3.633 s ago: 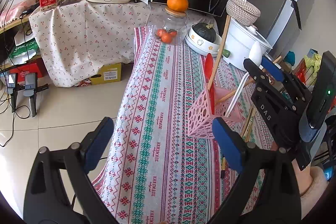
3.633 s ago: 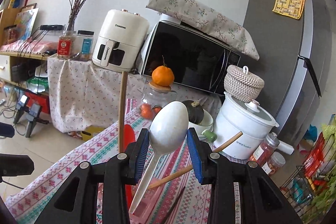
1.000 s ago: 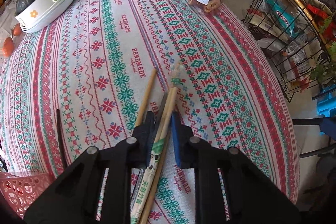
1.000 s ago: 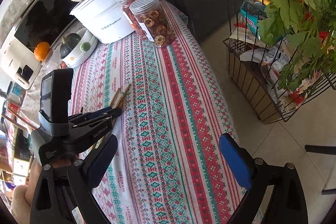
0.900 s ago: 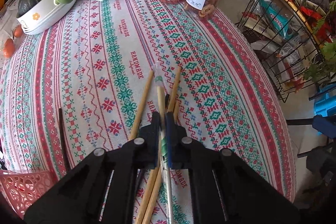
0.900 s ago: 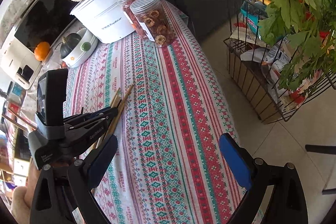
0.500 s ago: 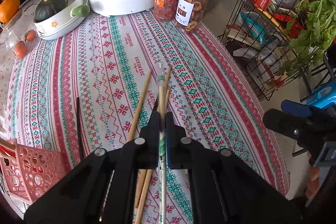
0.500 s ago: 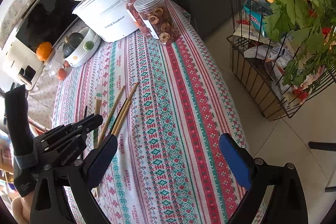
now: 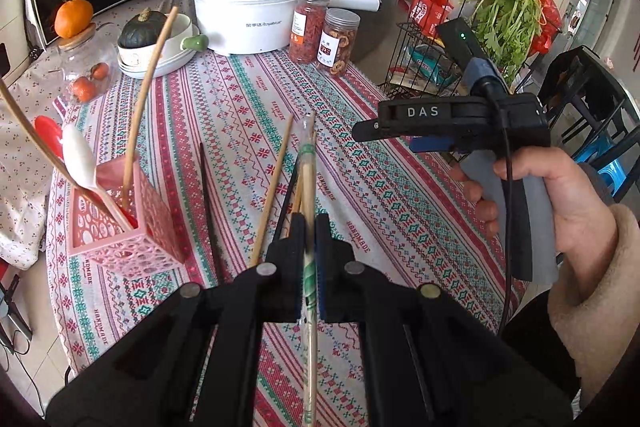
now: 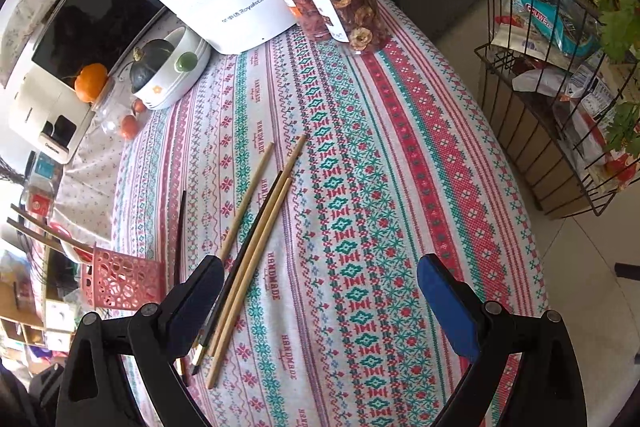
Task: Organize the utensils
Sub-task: 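Lift the chopsticks with the left tool while the right tool grasps a wooden chopstick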
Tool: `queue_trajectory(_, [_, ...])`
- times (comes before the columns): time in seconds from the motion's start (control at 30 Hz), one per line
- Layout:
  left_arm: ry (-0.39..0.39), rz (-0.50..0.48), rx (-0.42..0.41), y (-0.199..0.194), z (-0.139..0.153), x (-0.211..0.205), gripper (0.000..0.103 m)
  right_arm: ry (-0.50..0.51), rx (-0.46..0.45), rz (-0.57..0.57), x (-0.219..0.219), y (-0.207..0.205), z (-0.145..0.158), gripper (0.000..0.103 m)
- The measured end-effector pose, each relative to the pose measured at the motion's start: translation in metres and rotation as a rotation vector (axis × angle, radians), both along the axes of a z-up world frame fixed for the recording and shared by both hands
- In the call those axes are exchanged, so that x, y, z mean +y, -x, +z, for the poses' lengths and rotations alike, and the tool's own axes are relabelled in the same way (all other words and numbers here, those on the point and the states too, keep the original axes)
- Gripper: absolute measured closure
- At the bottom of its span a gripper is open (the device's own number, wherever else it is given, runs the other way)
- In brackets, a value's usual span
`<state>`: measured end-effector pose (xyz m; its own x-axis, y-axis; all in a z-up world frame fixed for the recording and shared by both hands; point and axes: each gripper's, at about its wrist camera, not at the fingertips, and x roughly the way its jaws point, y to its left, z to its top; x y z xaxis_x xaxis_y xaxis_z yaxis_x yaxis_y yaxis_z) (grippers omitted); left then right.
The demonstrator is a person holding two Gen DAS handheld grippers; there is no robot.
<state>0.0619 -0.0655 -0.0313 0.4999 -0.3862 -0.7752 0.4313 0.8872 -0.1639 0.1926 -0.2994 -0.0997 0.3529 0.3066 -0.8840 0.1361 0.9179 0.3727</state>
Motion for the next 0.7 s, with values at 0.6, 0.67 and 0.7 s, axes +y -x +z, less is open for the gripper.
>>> queue_trajectory(0.6, [0.208,0.154,-0.071,0.027,0.011,0.116,0.097,0.042,-0.066,0.111,0.088,-0.065,-0.035,0.062])
queue_trajectory(0.67, [0.216,0.158,-0.063,0.027,0.01,0.121,0.097,0.074,-0.053,0.108,0.088,-0.072,-0.044,0.069])
queue_trajectory(0.7, [0.216,0.156,-0.06,0.027,0.009,0.122,0.097,0.096,-0.046,0.107,0.089,-0.075,-0.049,0.071])
